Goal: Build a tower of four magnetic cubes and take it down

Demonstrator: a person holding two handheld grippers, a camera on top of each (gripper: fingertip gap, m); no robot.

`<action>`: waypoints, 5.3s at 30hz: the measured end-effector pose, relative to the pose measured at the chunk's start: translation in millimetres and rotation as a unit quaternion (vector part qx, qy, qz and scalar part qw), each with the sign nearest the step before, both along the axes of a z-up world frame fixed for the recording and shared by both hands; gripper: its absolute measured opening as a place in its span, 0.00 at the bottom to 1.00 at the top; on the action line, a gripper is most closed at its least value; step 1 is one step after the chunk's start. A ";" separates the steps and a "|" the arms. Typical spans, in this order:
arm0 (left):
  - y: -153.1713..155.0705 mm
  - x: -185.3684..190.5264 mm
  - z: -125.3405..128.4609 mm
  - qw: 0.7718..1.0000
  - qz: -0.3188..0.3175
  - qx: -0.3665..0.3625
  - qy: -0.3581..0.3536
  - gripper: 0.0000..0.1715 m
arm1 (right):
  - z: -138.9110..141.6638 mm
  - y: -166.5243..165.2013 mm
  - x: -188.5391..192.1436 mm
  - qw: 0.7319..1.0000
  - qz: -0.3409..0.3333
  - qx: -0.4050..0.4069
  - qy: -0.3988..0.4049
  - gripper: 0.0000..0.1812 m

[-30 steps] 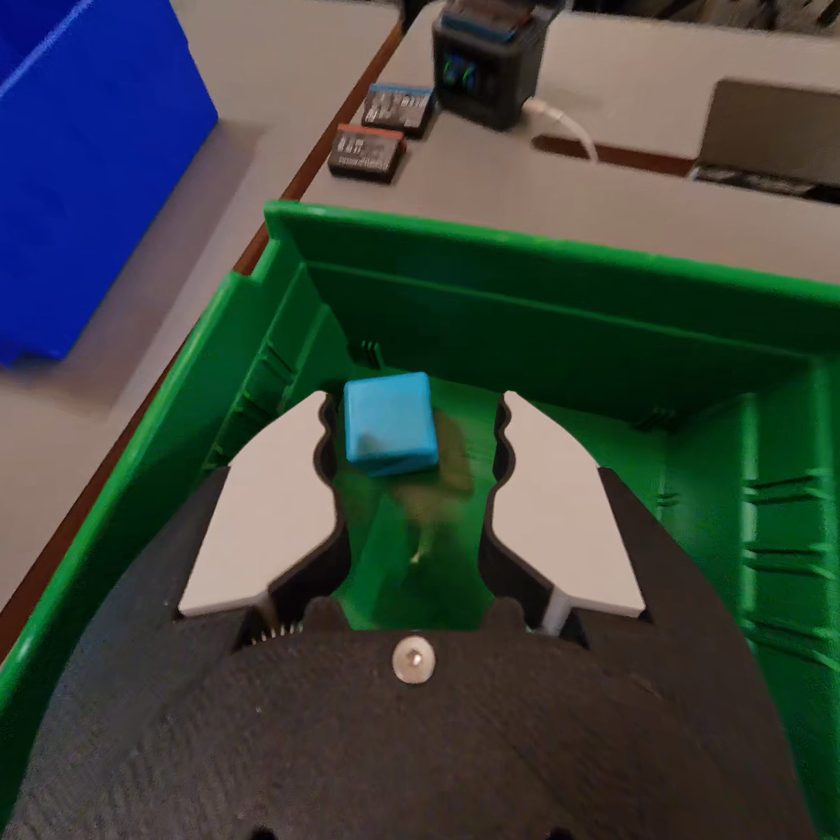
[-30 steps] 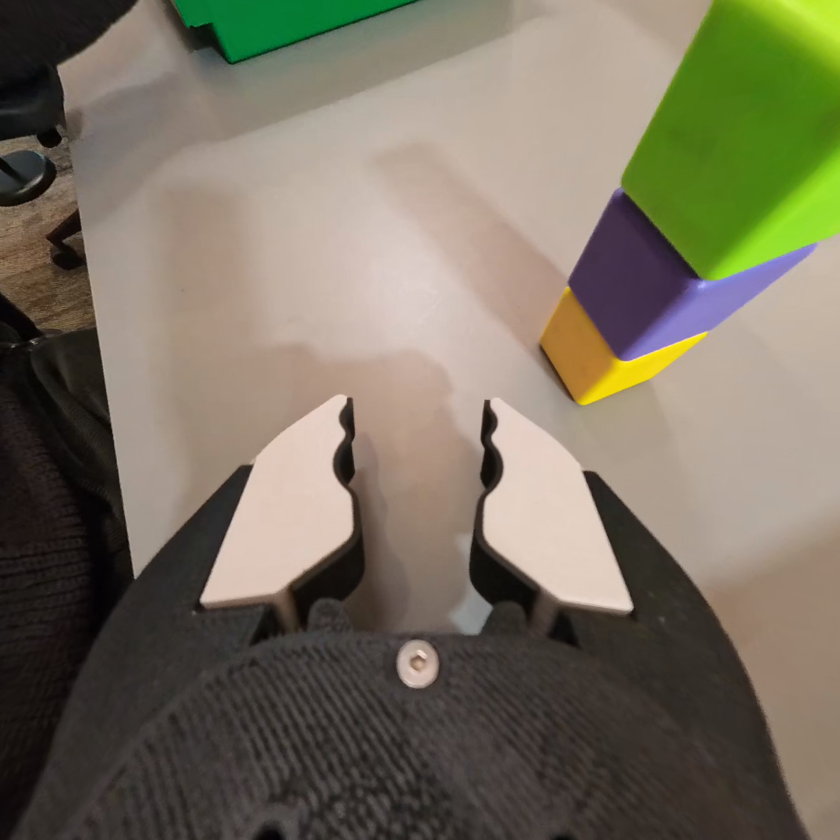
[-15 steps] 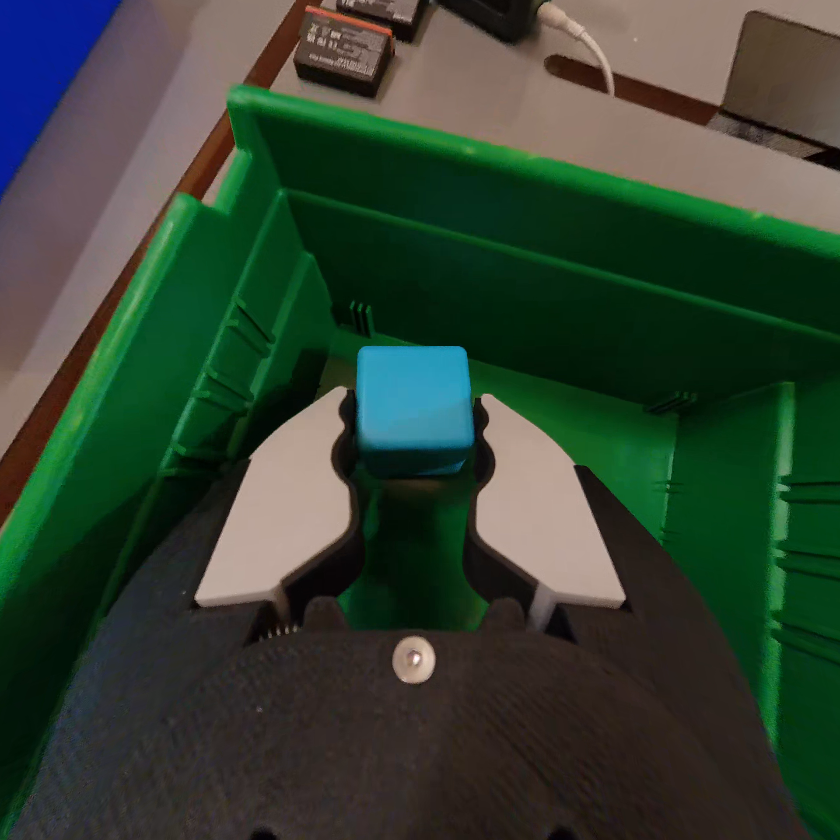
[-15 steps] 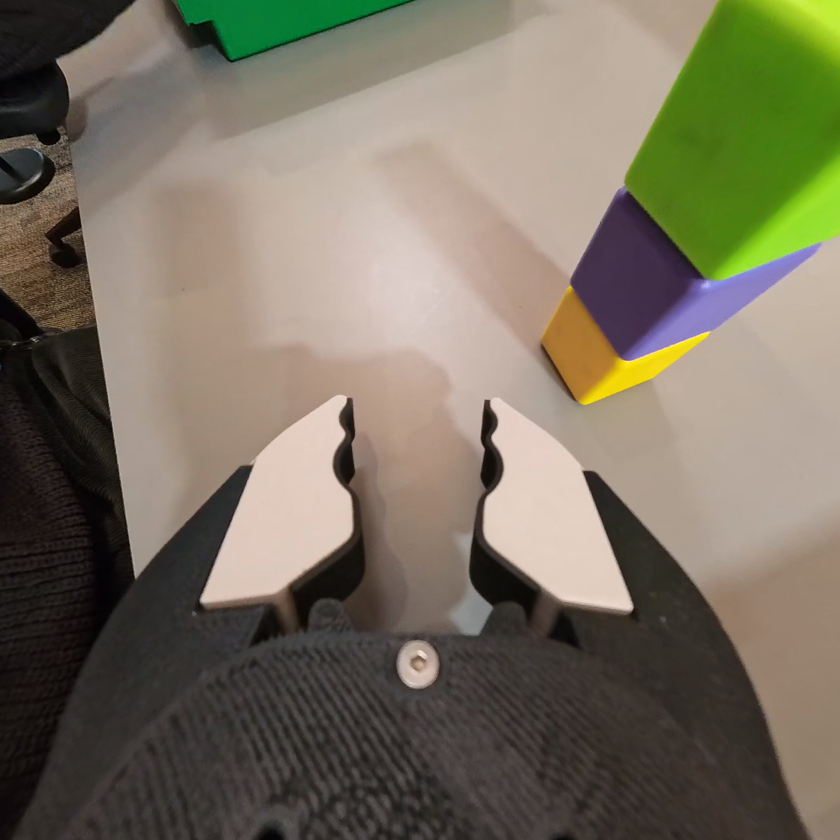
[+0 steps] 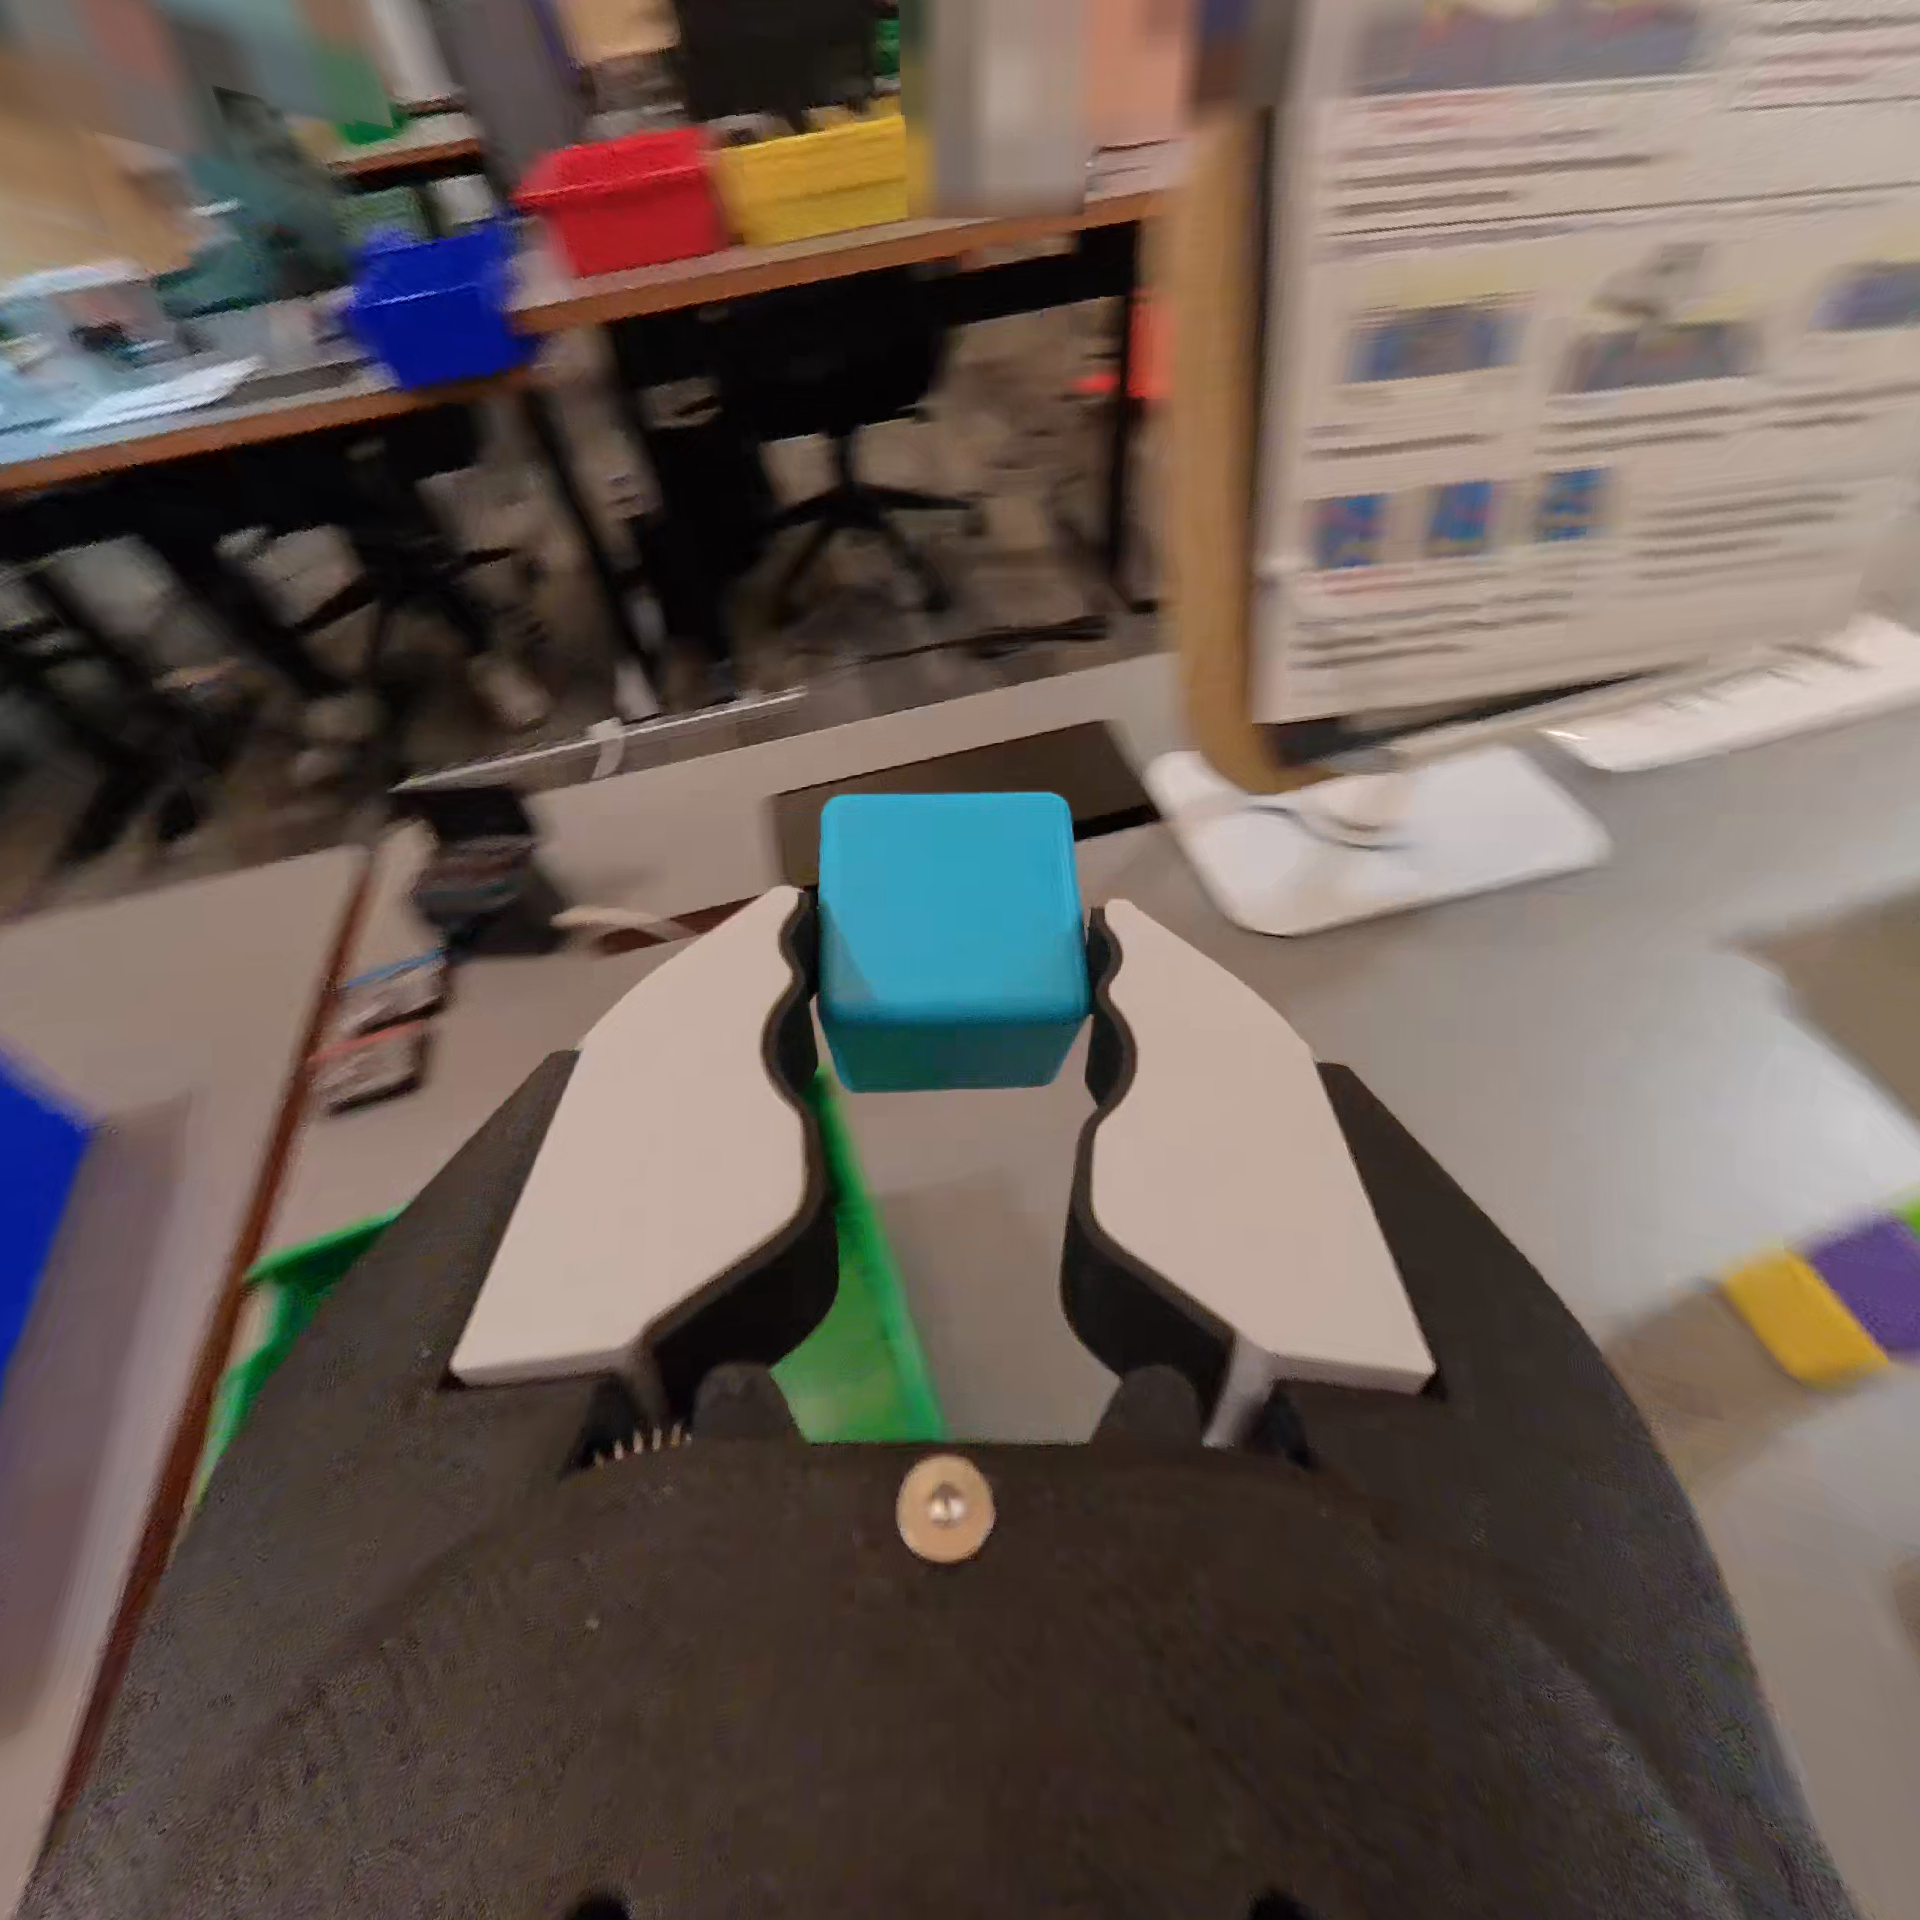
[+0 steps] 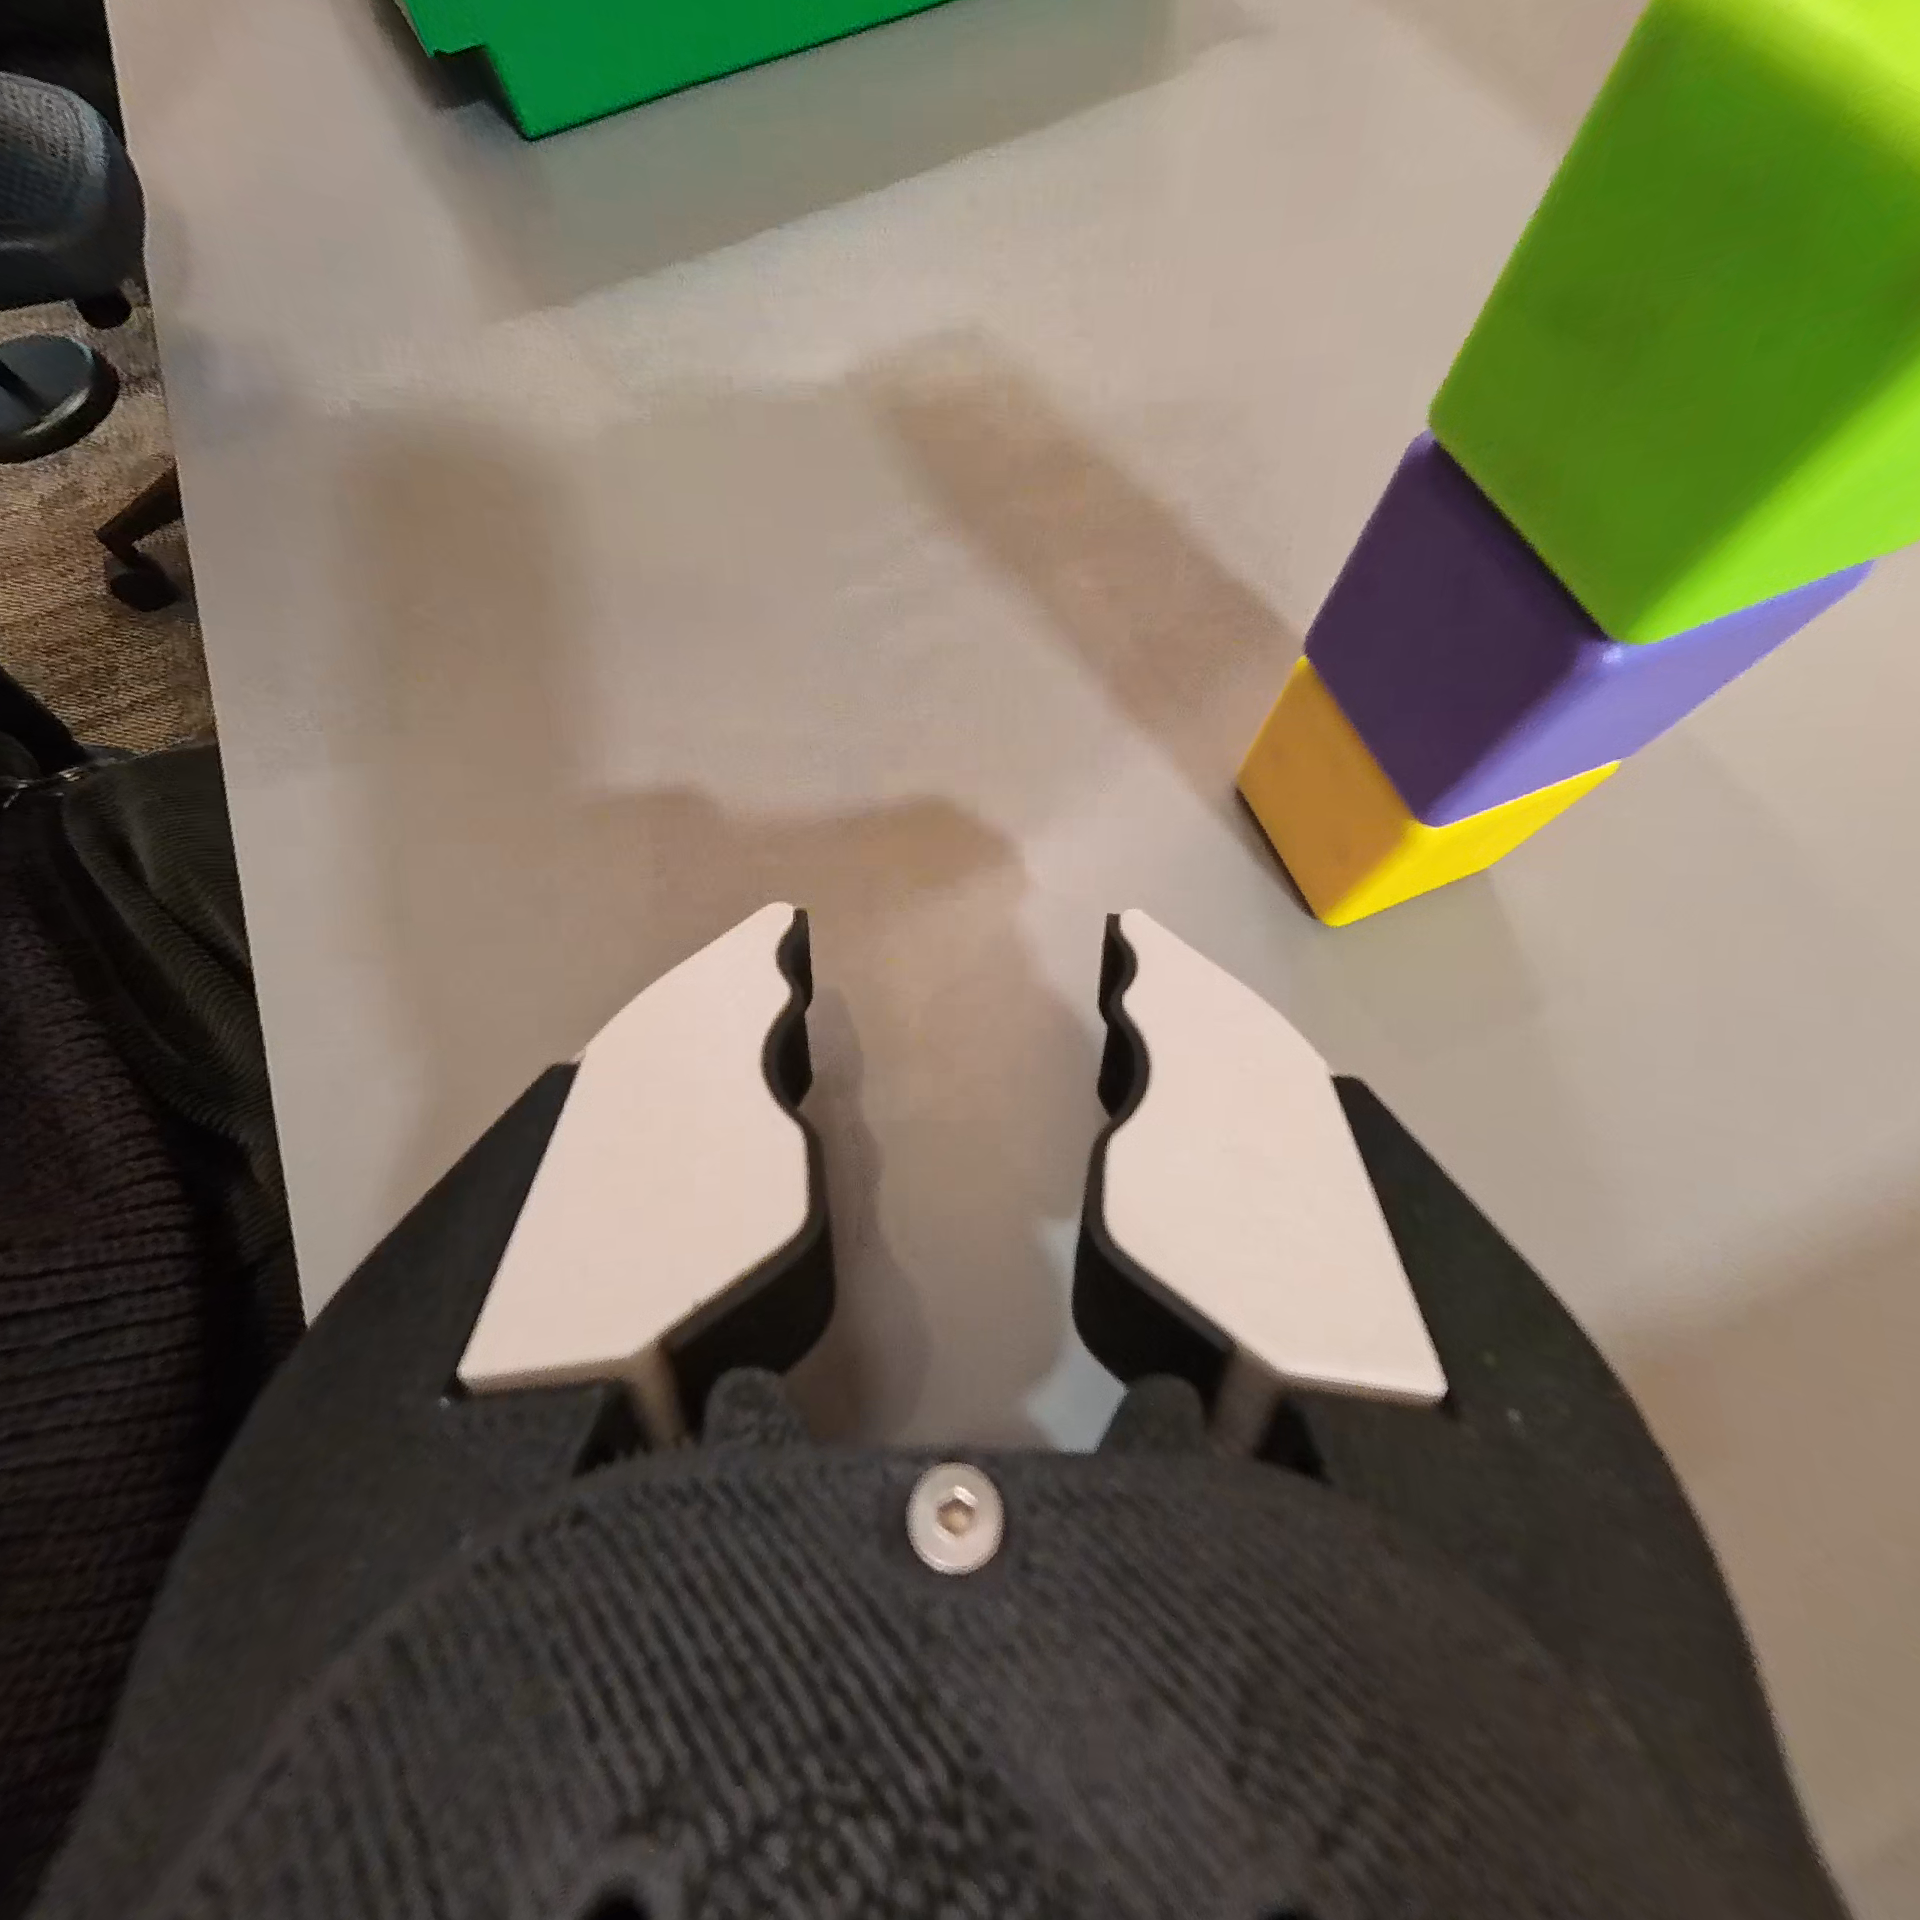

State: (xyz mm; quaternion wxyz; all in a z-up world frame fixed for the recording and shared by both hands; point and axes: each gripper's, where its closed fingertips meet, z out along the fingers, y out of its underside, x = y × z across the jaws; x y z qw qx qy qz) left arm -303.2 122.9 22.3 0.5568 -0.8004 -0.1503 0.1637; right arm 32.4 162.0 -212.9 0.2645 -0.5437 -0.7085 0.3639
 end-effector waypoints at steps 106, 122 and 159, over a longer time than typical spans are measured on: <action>61.3 257.6 -147.8 0.902 -0.416 0.097 -0.060 0.54 | 90.4 83.9 12.7 0.955 -0.182 -0.031 0.234 0.19; 41.6 235.6 -163.2 0.929 -0.358 0.069 -0.071 0.53 | 110.1 102.7 -4.3 0.936 -0.193 -0.098 0.279 0.27; 110.0 290.0 -176.1 0.883 -0.454 0.045 -0.115 0.59 | 77.7 76.2 22.3 0.952 -0.186 -0.107 0.219 0.29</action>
